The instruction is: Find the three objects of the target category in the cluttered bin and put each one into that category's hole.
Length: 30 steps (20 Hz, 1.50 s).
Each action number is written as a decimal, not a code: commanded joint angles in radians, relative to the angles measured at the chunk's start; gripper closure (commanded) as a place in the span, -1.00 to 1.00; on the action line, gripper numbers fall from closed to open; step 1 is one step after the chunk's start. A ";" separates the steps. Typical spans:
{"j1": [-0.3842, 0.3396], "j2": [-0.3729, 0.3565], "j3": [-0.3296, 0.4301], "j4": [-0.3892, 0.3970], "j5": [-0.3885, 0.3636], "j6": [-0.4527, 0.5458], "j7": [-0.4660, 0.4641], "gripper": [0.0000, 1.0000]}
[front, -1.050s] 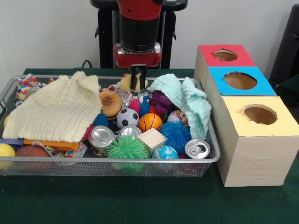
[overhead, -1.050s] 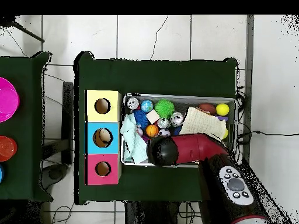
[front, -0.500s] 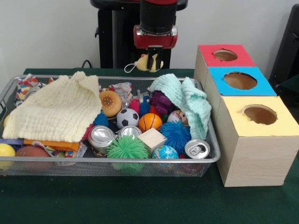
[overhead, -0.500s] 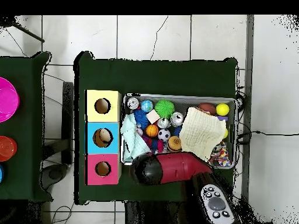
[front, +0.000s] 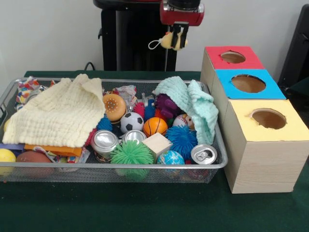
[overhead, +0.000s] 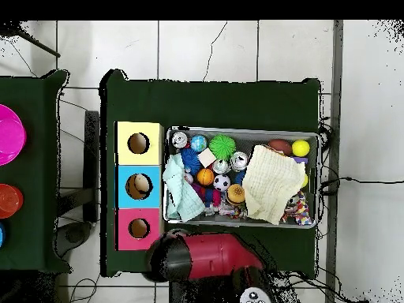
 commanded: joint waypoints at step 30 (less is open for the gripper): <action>0.276 0.131 -0.102 0.083 0.288 -0.256 0.372 1.00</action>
